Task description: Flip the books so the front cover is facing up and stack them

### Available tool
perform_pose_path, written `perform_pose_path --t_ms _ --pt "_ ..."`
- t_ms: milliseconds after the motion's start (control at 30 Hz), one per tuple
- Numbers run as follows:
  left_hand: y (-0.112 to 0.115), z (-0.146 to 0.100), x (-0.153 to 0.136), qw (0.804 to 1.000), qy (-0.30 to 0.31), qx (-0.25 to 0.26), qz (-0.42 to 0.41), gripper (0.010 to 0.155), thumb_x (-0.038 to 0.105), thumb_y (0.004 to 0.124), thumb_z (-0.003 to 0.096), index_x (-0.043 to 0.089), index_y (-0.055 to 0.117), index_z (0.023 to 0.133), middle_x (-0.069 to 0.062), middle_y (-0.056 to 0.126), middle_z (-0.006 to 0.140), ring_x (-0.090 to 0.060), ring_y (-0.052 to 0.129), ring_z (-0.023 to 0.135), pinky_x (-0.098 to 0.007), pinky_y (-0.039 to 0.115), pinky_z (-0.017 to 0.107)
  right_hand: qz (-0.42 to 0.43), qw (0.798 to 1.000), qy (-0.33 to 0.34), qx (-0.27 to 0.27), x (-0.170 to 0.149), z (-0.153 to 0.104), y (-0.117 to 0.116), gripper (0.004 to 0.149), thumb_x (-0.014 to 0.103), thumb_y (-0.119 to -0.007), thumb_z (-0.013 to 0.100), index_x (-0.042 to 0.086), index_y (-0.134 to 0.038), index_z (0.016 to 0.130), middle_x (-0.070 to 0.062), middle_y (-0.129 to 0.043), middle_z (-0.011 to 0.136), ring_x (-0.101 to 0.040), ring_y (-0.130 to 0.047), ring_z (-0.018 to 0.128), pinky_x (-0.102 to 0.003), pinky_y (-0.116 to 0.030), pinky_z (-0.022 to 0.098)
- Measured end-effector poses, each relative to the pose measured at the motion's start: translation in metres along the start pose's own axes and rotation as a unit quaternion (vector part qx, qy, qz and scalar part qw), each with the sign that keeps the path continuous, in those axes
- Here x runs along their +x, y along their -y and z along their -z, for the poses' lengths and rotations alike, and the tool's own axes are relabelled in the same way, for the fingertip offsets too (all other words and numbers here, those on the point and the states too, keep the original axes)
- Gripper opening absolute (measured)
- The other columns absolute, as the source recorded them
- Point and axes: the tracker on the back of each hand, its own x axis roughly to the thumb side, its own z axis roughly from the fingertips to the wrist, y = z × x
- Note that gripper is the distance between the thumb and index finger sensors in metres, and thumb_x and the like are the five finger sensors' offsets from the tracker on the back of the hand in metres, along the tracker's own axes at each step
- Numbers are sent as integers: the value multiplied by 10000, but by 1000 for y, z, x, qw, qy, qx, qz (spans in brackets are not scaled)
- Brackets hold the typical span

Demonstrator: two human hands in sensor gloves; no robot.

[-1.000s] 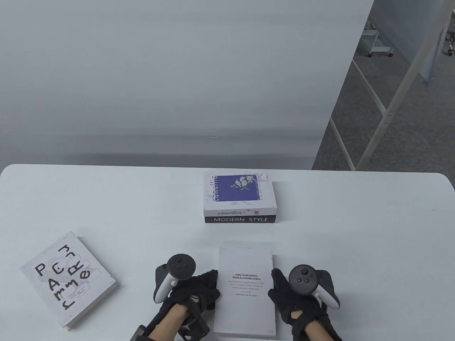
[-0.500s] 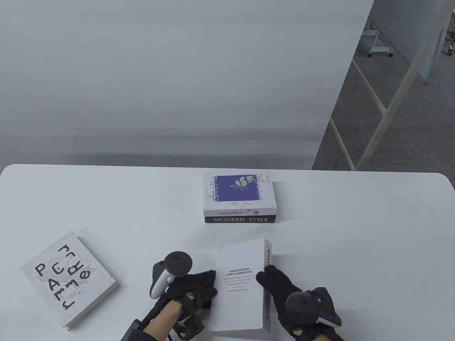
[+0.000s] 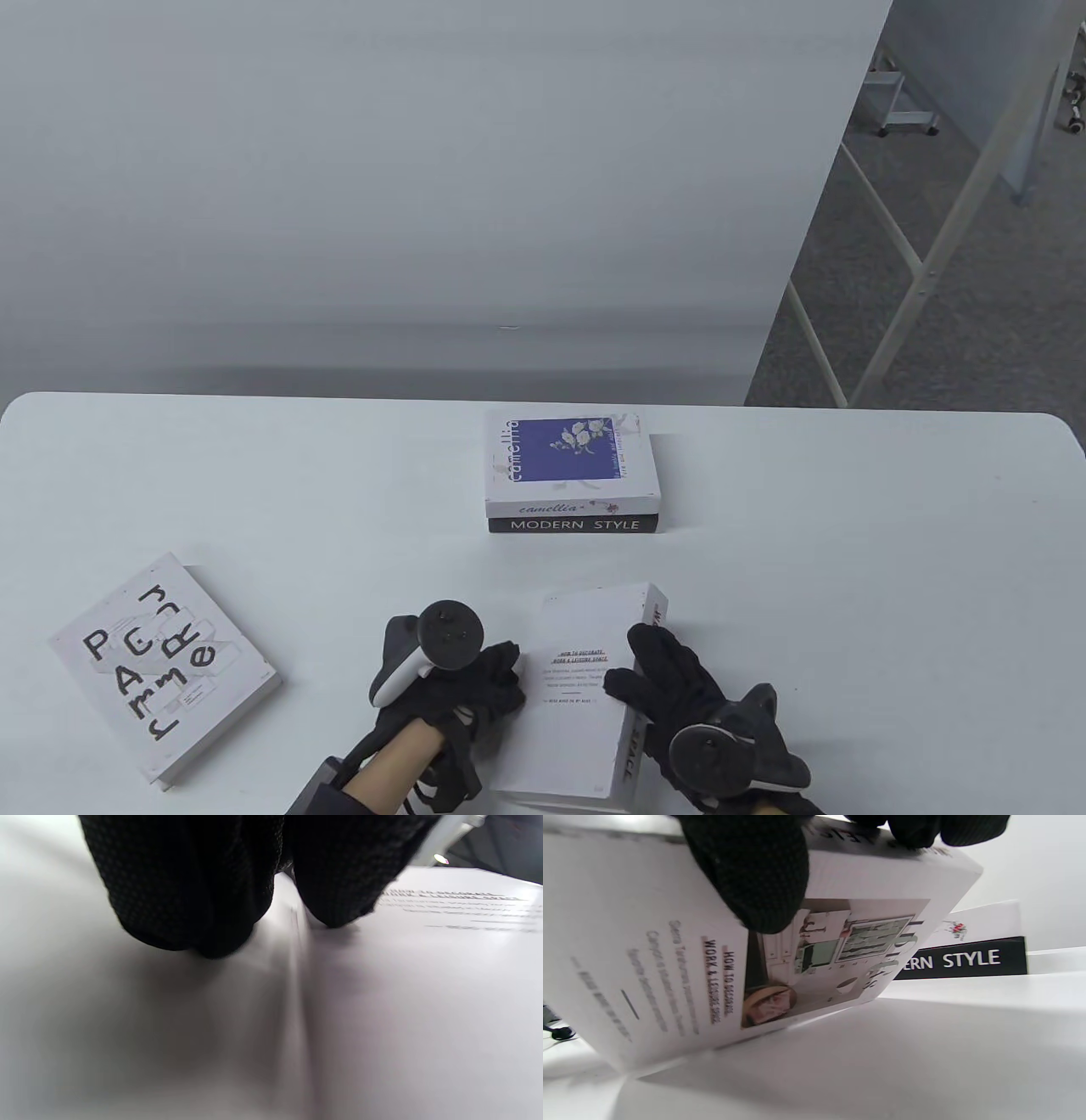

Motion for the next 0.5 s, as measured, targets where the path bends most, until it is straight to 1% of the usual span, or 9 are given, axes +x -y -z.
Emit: perform_pose_path --t_ms 67,133,167,233,333,400,433,467,500 --pt "-24 -8 7 991 10 47 128 728 409 847 418 57 591 1002 -178 816 888 -335 997 683 -347 934 409 23 999 -16 -16 -7 -1 1 727 274 -883 417 318 -434 987 -314 -331 1078 -562 -529 947 -635 -579 643" --pt "-48 -21 14 971 7 101 218 740 425 844 423 59 583 1011 -192 796 906 -371 972 707 -385 918 425 36 998 -35 -28 -14 -2 3 720 282 -872 424 302 -427 989 -317 -366 1071 -570 -576 926 -623 -613 633" --pt "-59 -28 18 959 -5 116 258 749 443 835 429 58 578 1018 -202 787 917 -389 960 719 -404 910 434 49 997 -46 -36 -18 -3 5 717 279 -867 427 291 -425 991 -318 -382 1068 -569 -599 916 -618 -626 626" --pt "-77 -38 23 945 -23 121 302 790 495 815 431 57 553 1034 -209 767 938 -401 945 743 -417 901 452 70 994 -71 -53 -24 -5 8 709 281 -858 430 267 -430 996 -305 -422 1064 -562 -649 893 -600 -660 613" --pt "-99 -55 30 940 -9 159 303 842 534 812 424 62 519 1056 -224 719 982 -446 886 805 -475 860 499 108 981 -133 -86 -35 -7 12 702 314 -853 426 231 -454 998 -275 -539 1040 -530 -772 825 -554 -753 558" --pt "-111 -64 32 949 34 137 282 882 564 813 416 100 475 1086 -239 622 1055 -522 735 912 -579 750 588 156 956 -209 -137 -44 -11 18 695 347 -851 410 197 -499 989 -266 -643 993 -494 -873 752 -516 -825 498" --pt "-114 -67 33 950 38 132 282 901 582 811 413 110 458 1095 -250 568 1079 -549 662 942 -601 707 615 185 946 -224 -146 -47 -12 18 695 356 -851 409 185 -503 986 -273 -657 978 -489 -890 730 -508 -837 479" --pt "-118 -70 33 946 44 133 292 920 602 804 408 120 440 1102 -255 523 1096 -562 603 965 -620 671 635 227 928 -249 -160 -50 -14 19 696 366 -848 411 172 -506 985 -280 -670 965 -480 -906 713 -499 -848 466" --pt "-121 -72 33 940 50 139 307 941 631 792 399 133 429 1109 -256 483 1112 -584 532 981 -659 612 650 253 918 -259 -164 -52 -15 19 699 380 -842 415 157 -506 987 -286 -684 951 -471 -924 692 -487 -860 451"
